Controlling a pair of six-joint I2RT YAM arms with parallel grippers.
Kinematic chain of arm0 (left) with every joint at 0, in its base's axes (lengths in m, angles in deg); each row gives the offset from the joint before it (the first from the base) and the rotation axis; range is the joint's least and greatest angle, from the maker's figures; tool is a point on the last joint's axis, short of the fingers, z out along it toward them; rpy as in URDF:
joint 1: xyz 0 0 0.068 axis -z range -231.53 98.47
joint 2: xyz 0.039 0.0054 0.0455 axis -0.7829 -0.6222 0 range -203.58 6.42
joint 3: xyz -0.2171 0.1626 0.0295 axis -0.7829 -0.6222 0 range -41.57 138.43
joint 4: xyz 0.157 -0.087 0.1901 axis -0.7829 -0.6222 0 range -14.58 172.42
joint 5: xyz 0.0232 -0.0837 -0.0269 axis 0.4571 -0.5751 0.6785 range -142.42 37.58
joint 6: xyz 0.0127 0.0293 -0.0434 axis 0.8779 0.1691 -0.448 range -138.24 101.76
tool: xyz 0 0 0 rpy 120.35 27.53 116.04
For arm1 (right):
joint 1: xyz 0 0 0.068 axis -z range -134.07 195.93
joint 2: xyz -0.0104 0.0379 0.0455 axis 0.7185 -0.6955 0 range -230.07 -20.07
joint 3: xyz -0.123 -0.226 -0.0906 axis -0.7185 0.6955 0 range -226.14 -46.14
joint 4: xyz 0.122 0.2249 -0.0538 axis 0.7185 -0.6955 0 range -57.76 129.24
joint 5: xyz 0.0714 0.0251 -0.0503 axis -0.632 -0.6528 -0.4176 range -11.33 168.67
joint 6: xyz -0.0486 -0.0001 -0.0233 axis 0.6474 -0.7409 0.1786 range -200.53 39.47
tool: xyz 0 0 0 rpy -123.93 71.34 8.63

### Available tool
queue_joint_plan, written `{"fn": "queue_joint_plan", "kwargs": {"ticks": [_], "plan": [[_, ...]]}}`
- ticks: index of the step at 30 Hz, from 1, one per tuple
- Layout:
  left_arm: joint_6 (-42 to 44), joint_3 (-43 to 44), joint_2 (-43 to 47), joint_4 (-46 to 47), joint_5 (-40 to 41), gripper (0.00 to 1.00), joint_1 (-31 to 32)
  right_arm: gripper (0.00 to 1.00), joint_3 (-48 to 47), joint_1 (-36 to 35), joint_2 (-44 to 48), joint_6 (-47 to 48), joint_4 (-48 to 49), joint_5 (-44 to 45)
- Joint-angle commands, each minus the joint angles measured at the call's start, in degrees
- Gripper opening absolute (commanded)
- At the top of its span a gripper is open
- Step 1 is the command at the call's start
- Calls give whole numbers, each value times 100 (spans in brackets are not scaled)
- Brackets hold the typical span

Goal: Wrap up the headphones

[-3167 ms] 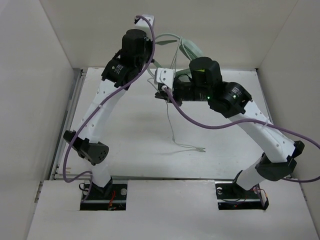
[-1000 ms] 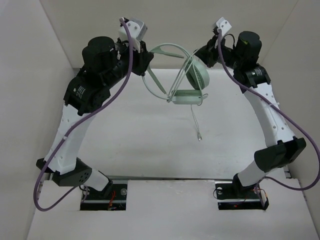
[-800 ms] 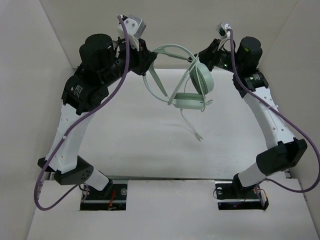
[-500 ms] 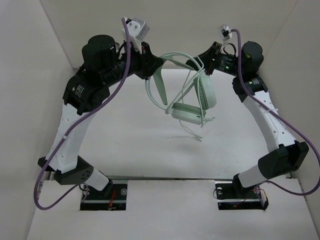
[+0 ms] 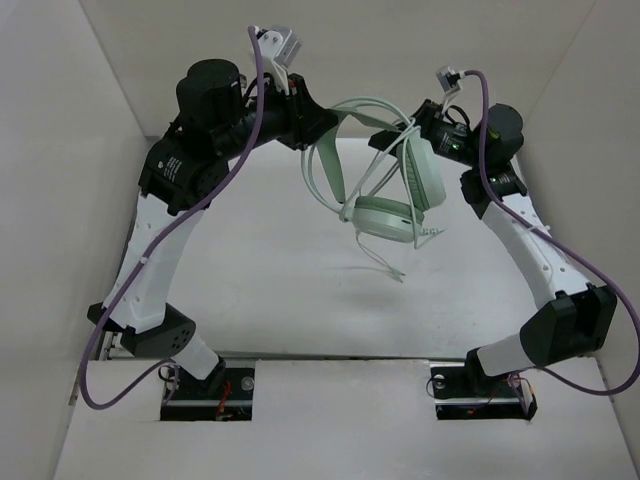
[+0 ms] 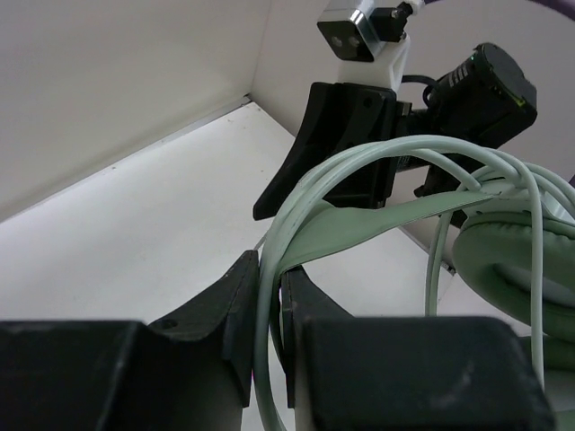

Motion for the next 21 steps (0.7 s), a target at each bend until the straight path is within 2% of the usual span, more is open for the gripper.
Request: {"fn": "queue_joint_plan", "kwargs": {"ticks": [1, 11, 21], "plan": [[-810, 345, 81, 791, -327, 0, -164, 36, 113, -11, 216, -651, 906, -111], [-1188, 512, -112, 949, -433, 0, -384, 42, 579, -186, 216, -1680, 1811, -67], [-1365, 1110, -507, 1046, -486, 0, -411, 43, 861, -564, 59, -1882, 2128, -50]]}}
